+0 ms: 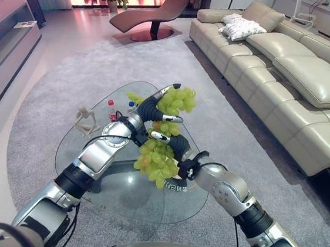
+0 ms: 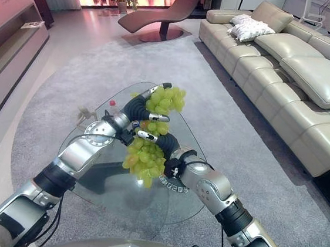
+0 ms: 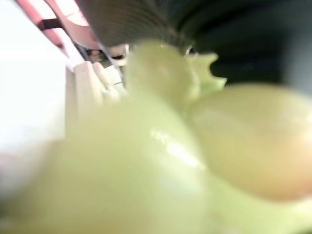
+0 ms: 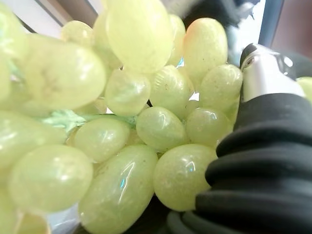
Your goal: Pick up fruits into the plate
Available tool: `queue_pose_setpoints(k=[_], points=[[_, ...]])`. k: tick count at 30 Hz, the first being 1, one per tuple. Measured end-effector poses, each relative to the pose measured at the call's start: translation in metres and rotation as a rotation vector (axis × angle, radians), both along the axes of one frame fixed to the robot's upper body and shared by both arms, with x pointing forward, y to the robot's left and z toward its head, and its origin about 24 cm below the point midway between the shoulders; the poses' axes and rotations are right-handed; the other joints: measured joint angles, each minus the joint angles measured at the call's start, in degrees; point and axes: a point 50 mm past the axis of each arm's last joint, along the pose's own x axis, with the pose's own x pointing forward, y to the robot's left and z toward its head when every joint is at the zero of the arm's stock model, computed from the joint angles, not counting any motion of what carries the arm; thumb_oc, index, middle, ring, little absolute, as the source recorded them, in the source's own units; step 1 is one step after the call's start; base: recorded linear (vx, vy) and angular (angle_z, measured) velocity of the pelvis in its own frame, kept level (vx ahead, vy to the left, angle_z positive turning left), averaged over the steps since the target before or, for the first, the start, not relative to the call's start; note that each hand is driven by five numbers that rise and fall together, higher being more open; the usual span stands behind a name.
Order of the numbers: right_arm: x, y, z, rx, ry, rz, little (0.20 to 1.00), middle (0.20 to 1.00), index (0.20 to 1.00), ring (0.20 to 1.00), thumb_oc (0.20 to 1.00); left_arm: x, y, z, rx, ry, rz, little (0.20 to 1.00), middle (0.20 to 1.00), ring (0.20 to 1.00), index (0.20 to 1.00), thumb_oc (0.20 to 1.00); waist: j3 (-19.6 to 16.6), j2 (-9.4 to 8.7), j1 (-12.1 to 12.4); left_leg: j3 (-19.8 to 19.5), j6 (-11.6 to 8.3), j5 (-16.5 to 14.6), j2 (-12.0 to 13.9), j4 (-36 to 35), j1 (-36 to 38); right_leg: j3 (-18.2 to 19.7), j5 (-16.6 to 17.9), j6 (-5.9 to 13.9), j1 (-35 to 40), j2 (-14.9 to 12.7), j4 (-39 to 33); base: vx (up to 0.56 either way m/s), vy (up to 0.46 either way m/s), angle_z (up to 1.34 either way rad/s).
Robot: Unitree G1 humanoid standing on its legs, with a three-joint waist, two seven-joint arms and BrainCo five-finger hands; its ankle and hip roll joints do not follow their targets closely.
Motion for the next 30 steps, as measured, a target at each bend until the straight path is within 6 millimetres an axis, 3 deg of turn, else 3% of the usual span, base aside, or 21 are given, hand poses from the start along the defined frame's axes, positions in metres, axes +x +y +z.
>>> queue_pose_setpoints(k=[5, 9, 13, 18, 21, 26, 30], points=[[-0.002, -0.018, -0.021, -0.044, 0.074, -0.057, 0.2, 0.2, 0.2, 0.2, 0.2, -0.008, 0.03, -0.041, 0.132, 0.133, 0.075, 1.0, 1.0, 1.0, 1.0, 1.0, 0.92, 1.41, -0.12, -0.69, 0.26, -0.2, -0.02, -0.21, -0.33, -0.56, -0.25, 0.33, 0.03, -0.1, -0.26, 0.03, 0.04, 0.06], [0.006, -0.054, -0.031, -0.079, 0.071, -0.201, 0.2, 0.2, 0.2, 0.2, 0.2, -0.029, 0.065, -0.092, 0.165, 0.317, 0.217, 1.0, 1.0, 1.0, 1.0, 1.0, 2.13, 2.65, 0.2, -0.87, 0.29, -0.17, -0.04, -0.21, -1.57, -0.84, -0.27, 0.39, -0.96, -0.1, -0.28, -0.06, 0.028, 0.05], [0.024, -0.097, -0.028, -0.161, 0.012, -0.34, 0.2, 0.2, 0.2, 0.2, 0.2, -0.048, 0.098, -0.134, 0.224, 0.473, 0.388, 1.0, 1.0, 1.0, 1.0, 1.0, 5.02, 2.47, 1.21, -2.16, 0.12, 1.1, 0.01, 0.04, -5.28, -1.4, 0.65, -0.21, -4.15, 0.15, -0.03, -0.17, 0.003, 0.06], [0.029, -0.121, -0.035, -0.239, 0.024, -0.409, 0.2, 0.2, 0.2, 0.2, 0.2, -0.072, 0.126, -0.165, 0.211, 0.583, 0.581, 1.0, 1.0, 1.0, 1.0, 1.0, 9.23, 1.77, 1.45, -2.8, 0.12, 1.54, 0.05, 0.05, -6.54, -2.13, 0.84, -0.37, -4.92, 0.2, -0.02, -0.02, -0.004, 0.07], [0.028, -0.132, -0.041, -0.304, 0.029, -0.441, 0.2, 0.2, 0.2, 0.2, 0.2, -0.095, 0.135, -0.186, 0.203, 0.657, 0.682, 1.0, 1.0, 1.0, 1.0, 1.0, 10.73, 1.46, 1.8, -3.26, 0.12, 1.53, 0.06, 0.06, -6.82, -2.51, 0.78, -0.31, -4.95, 0.24, -0.02, -0.02, -0.018, 0.08], [0.037, -0.159, -0.054, -0.499, 0.043, -0.494, 0.2, 0.2, 0.2, 0.2, 0.2, -0.118, 0.148, -0.207, 0.237, 0.72, 0.821, 1.0, 1.0, 1.0, 1.0, 1.0, 13.01, 0.83, 3.48, -4.37, 0.07, 1.65, 0.01, 0.08, -8.86, -3.1, 0.72, -0.28, -6.3, 0.24, -0.03, -0.1, -0.037, 0.08], [0.069, -0.18, -0.029, -0.708, -0.053, -0.561, 0.2, 0.2, 0.2, 0.2, 0.2, -0.108, 0.154, -0.206, 0.331, 0.697, 0.855, 1.0, 1.0, 1.0, 1.0, 1.0, 17.44, 0.81, 5.03, -6.27, 0.16, 3.21, -0.02, 0.09, -12.08, -4.41, 1.25, -0.61, -8.3, 0.37, -0.01, -0.06, -0.036, 0.22]])
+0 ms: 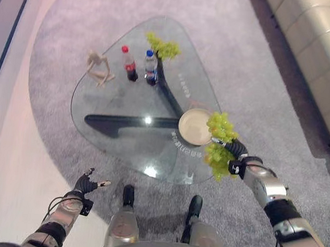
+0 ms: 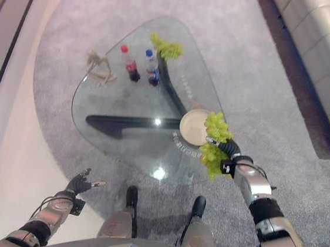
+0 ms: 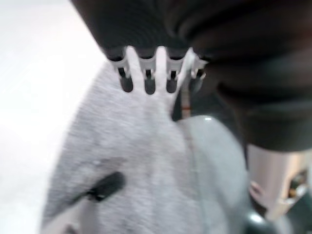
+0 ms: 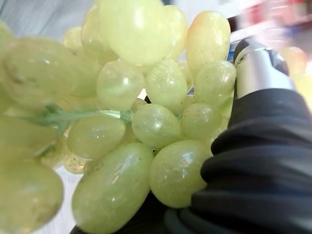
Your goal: Pick up fruits into the plate
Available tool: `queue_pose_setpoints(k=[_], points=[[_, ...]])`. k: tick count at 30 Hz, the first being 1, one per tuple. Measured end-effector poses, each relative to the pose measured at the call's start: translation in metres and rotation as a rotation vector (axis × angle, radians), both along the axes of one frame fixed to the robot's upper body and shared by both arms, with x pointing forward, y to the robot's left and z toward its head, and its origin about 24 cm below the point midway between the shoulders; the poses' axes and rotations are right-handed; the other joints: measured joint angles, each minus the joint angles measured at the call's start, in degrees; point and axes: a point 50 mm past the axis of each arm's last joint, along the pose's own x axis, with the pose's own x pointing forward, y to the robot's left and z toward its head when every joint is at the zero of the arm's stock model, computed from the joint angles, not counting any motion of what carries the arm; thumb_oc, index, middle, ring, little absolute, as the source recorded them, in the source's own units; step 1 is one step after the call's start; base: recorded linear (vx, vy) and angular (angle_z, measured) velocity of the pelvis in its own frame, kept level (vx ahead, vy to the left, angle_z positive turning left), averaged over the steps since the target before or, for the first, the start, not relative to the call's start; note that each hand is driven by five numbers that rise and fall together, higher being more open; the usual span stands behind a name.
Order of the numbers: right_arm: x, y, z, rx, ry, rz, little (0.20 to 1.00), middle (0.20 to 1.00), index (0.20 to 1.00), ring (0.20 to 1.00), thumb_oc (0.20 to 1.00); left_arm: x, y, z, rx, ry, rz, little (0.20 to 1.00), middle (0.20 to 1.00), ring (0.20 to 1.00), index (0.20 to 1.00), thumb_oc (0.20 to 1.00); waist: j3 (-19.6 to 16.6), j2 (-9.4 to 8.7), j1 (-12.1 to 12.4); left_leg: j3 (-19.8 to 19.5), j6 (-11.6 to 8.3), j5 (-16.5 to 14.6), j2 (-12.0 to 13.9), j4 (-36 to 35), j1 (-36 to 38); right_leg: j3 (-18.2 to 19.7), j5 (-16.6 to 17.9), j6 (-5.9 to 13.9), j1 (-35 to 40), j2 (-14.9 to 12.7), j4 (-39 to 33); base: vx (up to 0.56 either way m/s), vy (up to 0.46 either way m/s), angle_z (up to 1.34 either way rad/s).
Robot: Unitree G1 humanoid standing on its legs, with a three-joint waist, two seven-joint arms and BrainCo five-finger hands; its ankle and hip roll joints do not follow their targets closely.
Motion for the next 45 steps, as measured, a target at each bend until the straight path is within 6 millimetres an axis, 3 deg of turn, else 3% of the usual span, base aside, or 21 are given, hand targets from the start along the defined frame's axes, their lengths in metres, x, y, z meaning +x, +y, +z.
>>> queue_pose_setpoints(k=[3, 8, 13, 18, 22, 23, 26, 31, 37, 38, 40, 45], points=[[0.011, -0.011, 0.009, -0.087, -0.007, -0.039, 0.2, 0.2, 0.2, 0.2, 0.2, -0.005, 0.005, -0.004, 0.03, 0.04, 0.024, 1.0, 1.0, 1.0, 1.0, 1.0, 1.32, -0.01, 1.54, -0.49, 0.01, 0.03, -0.13, 0.0, -0.13, -0.4, 0.01, -0.01, 0.15, -0.09, 0.0, 0.01, 0.0, 0.1], [0.024, -0.046, 0.029, -0.29, 0.006, -0.115, 0.2, 0.2, 0.2, 0.2, 0.2, -0.009, 0.01, -0.004, 0.068, 0.05, 0.022, 1.0, 1.0, 1.0, 1.0, 1.0, 4.56, 0.3, 4.1, -1.88, 0.02, 0.05, -0.44, 0.28, -1.28, -1.76, -0.08, 0.07, 0.04, -0.3, 0.02, -0.05, -0.011, 0.14], [0.039, -0.065, 0.067, -0.42, -0.07, -0.195, 0.2, 0.2, 0.2, 0.2, 0.2, 0.011, 0.005, 0.005, 0.081, -0.013, -0.022, 1.0, 1.0, 1.0, 1.0, 1.0, 9.61, 0.97, 5.35, -3.29, 0.13, 0.12, -1.01, 2.84, -6.37, -3.12, -0.06, 0.05, -3.34, -1.05, 1.42, -0.09, -0.029, 0.14], [0.052, -0.067, 0.094, -0.545, -0.137, -0.239, 0.2, 0.2, 0.2, 0.2, 0.2, 0.031, -0.002, 0.017, 0.075, -0.093, -0.045, 1.0, 1.0, 1.0, 1.0, 1.0, 11.35, 1.39, 6.5, -4.48, 0.32, 0.26, -1.46, 5.02, -12.39, -4.0, -0.1, 0.05, -8.88, -1.82, 4.02, -0.07, 0.039, 0.1], [0.056, -0.074, 0.109, -0.647, -0.167, -0.286, 0.2, 0.2, 0.2, 0.2, 0.2, 0.031, -0.006, 0.015, 0.089, -0.089, -0.063, 1.0, 1.0, 1.0, 1.0, 1.0, 11.71, 2.06, 6.8, -5.54, 1.5, -1.61, -3.33, 11.24, -18.69, -3.99, -4.09, 0.26, -16.02, -5.33, 13.97, 0.02, 0.072, 0.16], [0.055, -0.08, 0.116, -0.688, -0.184, -0.314, 0.2, 0.2, 0.2, 0.2, 0.2, 0.031, -0.006, 0.015, 0.097, -0.086, -0.074, 1.0, 1.0, 1.0, 1.0, 1.0, 11.75, 2.15, 7.2, -5.94, 2.04, -3.53, -4.09, 15.4, -21.89, -3.42, -6.45, 0.05, -19.76, -7.01, 19.52, 0.02, 0.005, 0.16], [0.055, -0.084, 0.132, -0.737, -0.24, -0.362, 0.2, 0.2, 0.2, 0.2, 0.2, 0.031, -0.006, 0.014, 0.101, -0.077, -0.071, 1.0, 1.0, 1.0, 1.0, 1.0, 11.77, 2.16, 7.82, -6.58, 2.77, -4.82, -5.15, 20.36, -27.44, -2.61, -8.14, 0.08, -25.05, -8.86, 24.84, 0.02, -0.013, 0.14], [0.058, -0.083, 0.15, -0.818, -0.329, -0.442, 0.2, 0.2, 0.2, 0.2, 0.2, 0.032, -0.01, 0.014, 0.095, -0.075, -0.086, 1.0, 1.0, 1.0, 1.0, 1.0, 11.8, 2.16, 8.7, -7.79, 3.19, -4.54, -5.68, 23.8, -34.81, -2.37, -8.28, -0.08, -31.77, -9.69, 28.2, 0.03, -0.035, 0.07], [0.058, -0.082, 0.166, -0.94, -0.408, -0.513, 0.2, 0.2, 0.2, 0.2, 0.2, 0.028, -0.014, 0.012, 0.077, -0.077, -0.091, 1.0, 1.0, 1.0, 1.0, 1.0, 11.82, 2.15, 8.84, -7.84, 3.45, -3.97, -6.04, 23.81, -36.77, -1.97, -8.7, -0.13, -34.38, -10.15, 29.36, 0.02, 0.013, 0.0], [0.059, -0.082, 0.17, -0.95, -0.414, -0.528, 1.0, 1.0, 1.0, 1.0, 1.0, 0.028, -0.015, 0.012, 0.073, -0.08, -0.096, 1.0, 1.0, 1.0, 1.0, 1.0, 11.83, 2.16, 8.9, -7.69, 3.45, -3.93, -6.04, 23.79, -37.03, -1.73, -8.74, -0.08, -34.88, -10.17, 29.46, 0.03, 0.038, -0.06], [0.059, -0.084, 0.175, -0.951, -0.39, -0.556, 1.0, 1.0, 1.0, 1.0, 1.0, 0.029, -0.018, 0.013, 0.064, -0.086, -0.106, 1.0, 1.0, 1.0, 1.0, 1.0, 11.83, 2.16, 8.89, -7.27, 3.44, -3.89, -6.04, 23.76, -37.29, -1.14, -8.71, -0.13, -35.57, -10.17, 29.72, 0.01, -0.003, -0.07], [0.055, -0.093, 0.163, -0.929, -0.309, -0.576, 1.0, 1.0, 1.0, 1.0, 1.0, 0.03, -0.019, 0.014, 0.05, -0.093, -0.102, 1.0, 1.0, 1.0, 1.0, 1.0, 11.83, 2.17, 8.7, -7.29, 3.43, -3.88, -6.03, 23.75, -37.31, -1.17, -8.42, -0.1, -35.54, -10.16, 29.75, 0.0, 0.0, 0.0]])
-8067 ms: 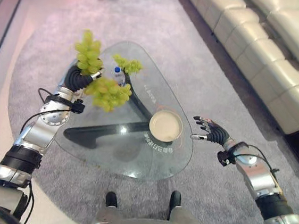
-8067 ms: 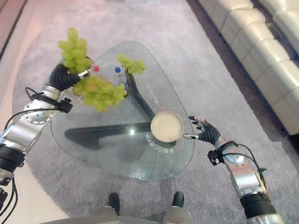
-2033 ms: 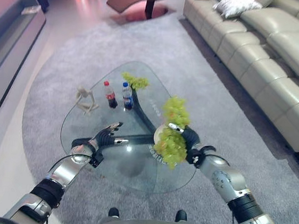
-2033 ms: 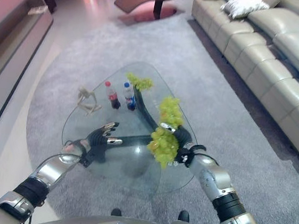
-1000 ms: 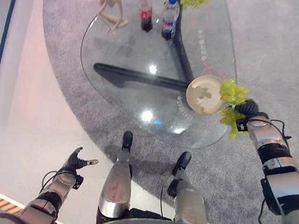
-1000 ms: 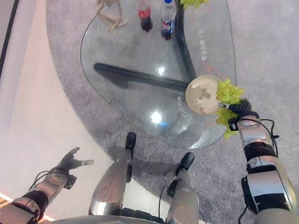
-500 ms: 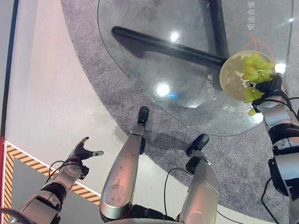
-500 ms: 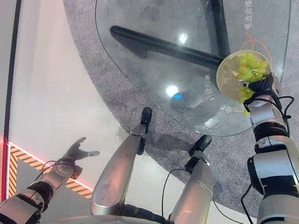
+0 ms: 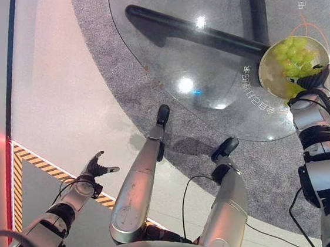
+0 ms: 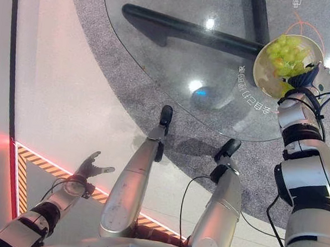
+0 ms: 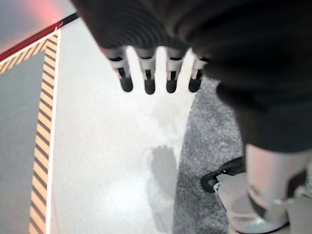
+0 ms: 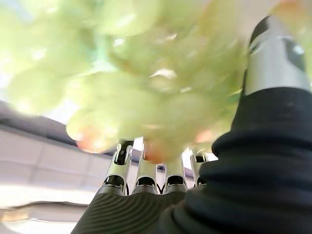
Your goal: Pick up fruits into the plate
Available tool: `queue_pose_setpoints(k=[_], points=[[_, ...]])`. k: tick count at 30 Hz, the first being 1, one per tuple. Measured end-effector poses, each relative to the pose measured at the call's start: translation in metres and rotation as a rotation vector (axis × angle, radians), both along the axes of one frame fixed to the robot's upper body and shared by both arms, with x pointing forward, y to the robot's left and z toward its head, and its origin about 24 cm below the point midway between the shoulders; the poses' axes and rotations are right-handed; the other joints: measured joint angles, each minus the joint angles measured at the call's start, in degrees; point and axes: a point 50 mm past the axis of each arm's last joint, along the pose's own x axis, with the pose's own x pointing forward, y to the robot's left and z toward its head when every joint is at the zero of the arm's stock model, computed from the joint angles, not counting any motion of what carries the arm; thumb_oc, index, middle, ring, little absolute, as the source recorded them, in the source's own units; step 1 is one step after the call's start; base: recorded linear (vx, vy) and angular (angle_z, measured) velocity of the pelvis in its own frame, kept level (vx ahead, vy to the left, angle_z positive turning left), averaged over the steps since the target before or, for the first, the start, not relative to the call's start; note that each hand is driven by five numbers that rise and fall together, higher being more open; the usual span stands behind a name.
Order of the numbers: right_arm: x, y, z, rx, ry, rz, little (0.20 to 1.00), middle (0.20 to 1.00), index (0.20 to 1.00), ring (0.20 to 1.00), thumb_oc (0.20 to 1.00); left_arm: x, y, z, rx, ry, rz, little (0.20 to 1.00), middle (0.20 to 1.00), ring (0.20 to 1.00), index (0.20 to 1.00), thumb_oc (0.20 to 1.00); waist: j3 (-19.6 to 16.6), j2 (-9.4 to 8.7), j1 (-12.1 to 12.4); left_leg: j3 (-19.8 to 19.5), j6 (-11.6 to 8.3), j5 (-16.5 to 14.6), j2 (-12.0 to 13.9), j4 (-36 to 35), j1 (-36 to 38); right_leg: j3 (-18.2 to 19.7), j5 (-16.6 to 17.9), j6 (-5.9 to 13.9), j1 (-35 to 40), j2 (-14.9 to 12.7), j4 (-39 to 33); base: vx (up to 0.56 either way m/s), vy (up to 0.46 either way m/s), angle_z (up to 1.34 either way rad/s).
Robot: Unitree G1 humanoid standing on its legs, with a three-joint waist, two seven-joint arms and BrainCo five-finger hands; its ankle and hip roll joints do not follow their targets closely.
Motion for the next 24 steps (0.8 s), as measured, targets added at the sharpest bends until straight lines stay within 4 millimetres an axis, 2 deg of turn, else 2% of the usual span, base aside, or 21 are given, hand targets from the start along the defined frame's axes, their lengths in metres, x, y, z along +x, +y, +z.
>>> queue_pose_setpoints(k=[6, 9, 11, 13, 14, 18, 19, 21, 24], points=[[-0.003, -0.002, -0.007, -0.062, -0.011, 0.005, 1.0, 1.0, 1.0, 1.0, 1.0, 0.0, 0.0, 0.0, 0.0, 0.005, 0.002, 1.0, 1.0, 1.0, 1.0, 1.0, -0.02, 0.01, -0.26, 0.17, 0.02, 0.0, -0.01, -0.84, 3.1, -0.15, 0.04, 0.01, 3.16, 0.12, -1.16, -0.04, 0.02, 0.0], [-0.001, 0.007, 0.0, -0.105, -0.101, 0.057, 1.0, 1.0, 1.0, 1.0, 1.0, -0.001, 0.002, -0.001, 0.004, 0.01, 0.005, 1.0, 1.0, 1.0, 1.0, 1.0, -0.05, 0.01, -1.22, 0.18, 0.09, 0.14, 0.14, -1.12, 3.68, -0.19, 0.34, -0.34, 4.03, 0.47, -2.14, -0.05, 0.042, -0.02], [-0.004, 0.012, -0.003, -0.09, -0.183, 0.109, 1.0, 1.0, 1.0, 1.0, 1.0, -0.002, 0.003, -0.001, 0.004, 0.016, 0.008, 1.0, 1.0, 1.0, 1.0, 1.0, -0.05, 0.01, -1.6, 0.29, 0.14, 0.11, 0.16, -1.3, 4.6, -0.11, 0.55, -0.54, 5.15, 0.65, -2.85, -0.02, 0.015, -0.01], [-0.012, 0.018, -0.03, -0.055, -0.196, 0.175, 1.0, 1.0, 1.0, 1.0, 1.0, -0.006, 0.006, -0.005, 0.013, 0.037, 0.021, 1.0, 1.0, 1.0, 1.0, 1.0, -0.05, -0.03, -2.11, 0.71, 0.27, -0.08, 0.09, -2.59, 8.82, -0.12, 0.86, -0.22, 9.37, 0.81, -4.72, 0.0, 0.0, 0.0], [-0.014, 0.021, -0.037, -0.045, -0.199, 0.195, 1.0, 1.0, 1.0, 1.0, 1.0, -0.007, 0.007, -0.005, 0.015, 0.042, 0.025, 1.0, 1.0, 1.0, 1.0, 1.0, -0.06, -0.04, -2.31, 0.97, 0.28, -0.23, 0.08, -3.19, 10.05, -0.04, 0.86, -0.23, 10.55, 0.86, -5.5, 0.02, 0.027, -0.07], [-0.036, 0.049, -0.095, 0.116, -0.178, 0.365, 1.0, 1.0, 1.0, 1.0, 1.0, -0.016, 0.019, -0.009, 0.014, 0.071, 0.108, 1.0, 1.0, 1.0, 1.0, 1.0, 0.0, -0.59, -5.4, 2.26, 0.3, -0.22, 0.3, -6.96, 19.84, 0.02, 2.01, 0.71, 20.22, 1.68, -10.12, 0.05, 0.029, -0.1], [-0.046, 0.059, -0.113, 0.181, -0.161, 0.4, 1.0, 1.0, 1.0, 1.0, 1.0, -0.021, 0.023, -0.012, 0.015, 0.088, 0.139, 1.0, 1.0, 1.0, 1.0, 1.0, -0.08, -1.08, -6.06, 2.92, 0.12, -0.09, 0.6, -8.7, 23.3, 0.09, 2.71, 0.89, 23.51, 2.23, -12.34, 0.04, 0.026, -0.2], [-0.058, 0.068, -0.134, 0.251, -0.129, 0.426, 1.0, 1.0, 1.0, 1.0, 1.0, -0.027, 0.027, -0.014, 0.02, 0.108, 0.162, 1.0, 1.0, 1.0, 1.0, 1.0, -0.8, -1.97, -7.27, 3.84, -0.02, -0.08, 1.1, -10.73, 26.58, 0.13, 3.09, 1.05, 26.64, 2.89, -14.88, 0.05, 0.016, -0.2], [-0.096, 0.064, -0.183, 0.413, -0.022, 0.373, 1.0, 1.0, 1.0, 1.0, 1.0, -0.036, 0.027, -0.02, 0.021, 0.155, 0.18, 1.0, 1.0, 1.0, 1.0, 1.0, -4.37, -4.11, -9.78, 5.12, -0.75, 1.41, 1.9, -16.15, 30.91, -0.03, 5.0, 1.34, 30.39, 4.44, -20.14, 0.11, -0.01, -0.15]])
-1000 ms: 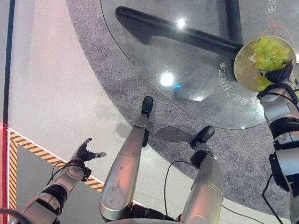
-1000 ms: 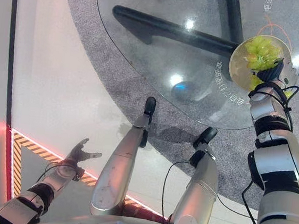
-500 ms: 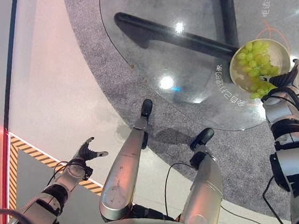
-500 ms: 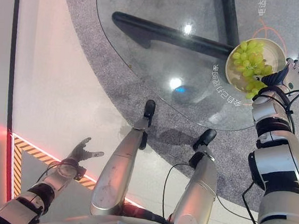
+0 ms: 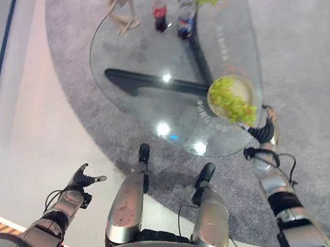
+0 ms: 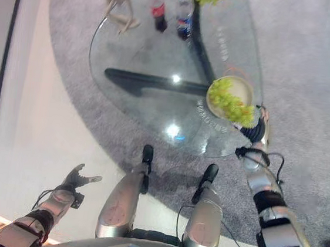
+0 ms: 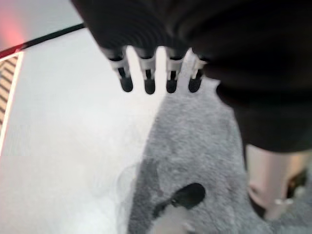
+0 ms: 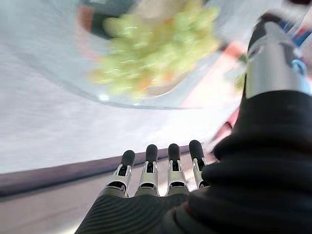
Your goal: Pick up fruits into the plate
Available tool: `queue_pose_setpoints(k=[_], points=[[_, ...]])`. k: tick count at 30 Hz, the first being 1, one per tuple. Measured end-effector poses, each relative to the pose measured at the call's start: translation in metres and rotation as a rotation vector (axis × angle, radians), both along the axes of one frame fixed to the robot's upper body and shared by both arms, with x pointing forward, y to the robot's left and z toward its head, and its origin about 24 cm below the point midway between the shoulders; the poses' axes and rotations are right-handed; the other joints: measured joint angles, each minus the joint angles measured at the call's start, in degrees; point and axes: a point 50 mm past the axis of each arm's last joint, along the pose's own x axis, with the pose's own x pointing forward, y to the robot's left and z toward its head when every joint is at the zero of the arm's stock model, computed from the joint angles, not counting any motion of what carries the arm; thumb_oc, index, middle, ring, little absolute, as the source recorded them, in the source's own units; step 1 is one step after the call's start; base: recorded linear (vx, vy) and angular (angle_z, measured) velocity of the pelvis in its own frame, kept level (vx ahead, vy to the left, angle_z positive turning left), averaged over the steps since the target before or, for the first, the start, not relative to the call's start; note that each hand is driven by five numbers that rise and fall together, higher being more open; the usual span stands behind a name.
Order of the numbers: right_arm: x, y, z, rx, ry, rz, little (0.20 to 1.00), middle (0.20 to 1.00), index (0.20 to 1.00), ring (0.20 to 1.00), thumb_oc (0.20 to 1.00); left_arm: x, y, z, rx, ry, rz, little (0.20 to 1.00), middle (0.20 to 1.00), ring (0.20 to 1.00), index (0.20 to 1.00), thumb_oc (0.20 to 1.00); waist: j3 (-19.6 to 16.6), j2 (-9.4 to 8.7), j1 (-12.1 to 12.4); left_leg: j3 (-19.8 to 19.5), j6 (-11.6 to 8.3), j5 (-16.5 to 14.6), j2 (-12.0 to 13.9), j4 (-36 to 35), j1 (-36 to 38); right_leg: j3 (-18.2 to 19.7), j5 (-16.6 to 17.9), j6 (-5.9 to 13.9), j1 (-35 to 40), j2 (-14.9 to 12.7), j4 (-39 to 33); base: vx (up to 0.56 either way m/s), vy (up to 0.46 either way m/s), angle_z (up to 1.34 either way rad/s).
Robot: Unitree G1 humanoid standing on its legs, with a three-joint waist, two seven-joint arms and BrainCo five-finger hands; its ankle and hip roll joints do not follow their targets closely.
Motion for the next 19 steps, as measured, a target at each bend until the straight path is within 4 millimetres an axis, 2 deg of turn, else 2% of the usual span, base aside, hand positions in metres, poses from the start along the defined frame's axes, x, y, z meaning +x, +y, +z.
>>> queue_pose_setpoints(k=[1, 3, 5, 7, 10, 12, 15, 19], points=[[-0.01, 0.0, -0.012, 0.024, 0.043, -0.003, 1.0, 1.0, 1.0, 1.0, 1.0, -0.004, 0.0, -0.002, 0.006, 0.016, -0.002, 1.0, 1.0, 1.0, 1.0, 1.0, -0.99, -0.56, -0.22, 0.41, -0.14, 0.09, 0.19, -0.95, 1.26, 0.08, 0.24, 0.02, 1.02, 0.34, -1.11, 0.07, -0.02, -0.17], [-0.046, -0.001, -0.045, 0.076, 0.179, -0.013, 1.0, 1.0, 1.0, 1.0, 1.0, -0.022, -0.002, -0.011, 0.01, 0.071, -0.012, 1.0, 1.0, 1.0, 1.0, 1.0, -6.74, -1.65, -2.19, 1.14, -0.34, 0.2, 0.39, -3.24, 3.61, 0.22, 0.35, 0.1, 3.02, 0.95, -3.59, 0.04, -0.018, -0.16], [-0.06, -0.004, -0.059, 0.113, 0.246, -0.036, 1.0, 1.0, 1.0, 1.0, 1.0, -0.026, -0.005, -0.015, 0.002, 0.092, -0.014, 1.0, 1.0, 1.0, 1.0, 1.0, -8.63, -1.71, -3.2, 1.84, -0.53, 0.32, 0.57, -4.87, 6.48, 0.12, 0.97, 0.36, 5.79, 1.36, -5.49, 0.01, -0.012, -0.12], [-0.08, -0.004, -0.079, 0.158, 0.359, -0.053, 1.0, 1.0, 1.0, 1.0, 1.0, -0.037, -0.009, -0.021, -0.007, 0.137, -0.009, 1.0, 1.0, 1.0, 1.0, 1.0, -13.01, -1.41, -3.62, 2.73, -0.74, 0.27, 0.84, -6.79, 8.52, 0.29, 1.05, 0.42, 7.44, 1.95, -7.43, 0.03, -0.015, -0.15], [-0.095, -0.003, -0.096, 0.192, 0.461, -0.066, 1.0, 1.0, 1.0, 1.0, 1.0, -0.044, -0.008, -0.024, -0.001, 0.172, -0.016, 1.0, 1.0, 1.0, 1.0, 1.0, -14.8, -1.16, -4.09, 3.21, -1.15, 0.17, 1.27, -7.61, 10.74, 0.37, 1.05, 0.42, 9.24, 2.5, -8.43, 0.1, -0.014, -0.11], [-0.12, -0.005, -0.116, 0.235, 0.608, -0.084, 1.0, 1.0, 1.0, 1.0, 1.0, -0.059, -0.012, -0.032, -0.006, 0.228, -0.027, 1.0, 1.0, 1.0, 1.0, 1.0, -17.69, -0.43, -4.13, 3.98, -1.52, -0.6, 1.37, -7.61, 12.33, 1.02, 1.02, 0.46, 10.76, 2.7, -9.39, 0.18, -0.043, -0.14], [-0.147, -0.006, -0.135, 0.287, 0.788, -0.099, 1.0, 1.0, 1.0, 1.0, 1.0, -0.078, -0.013, -0.039, -0.014, 0.319, -0.027, 1.0, 1.0, 1.0, 1.0, 1.0, -19.84, 0.12, -3.98, 4.54, -1.74, -1.32, 1.58, -7.62, 14.56, 1.64, 0.79, 0.69, 12.63, 2.97, -9.58, 0.09, -0.032, -0.13], [-0.186, -0.002, -0.154, 0.375, 1.025, -0.135, 1.0, 1.0, 1.0, 1.0, 1.0, -0.09, -0.012, -0.043, -0.026, 0.394, -0.031, 1.0, 1.0, 1.0, 1.0, 1.0, -21.6, 0.29, -3.83, 4.71, -1.84, -1.42, 2.21, -7.63, 15.79, 1.85, 0.76, 0.7, 13.69, 3.56, -9.59, 0.09, -0.021, -0.03]])
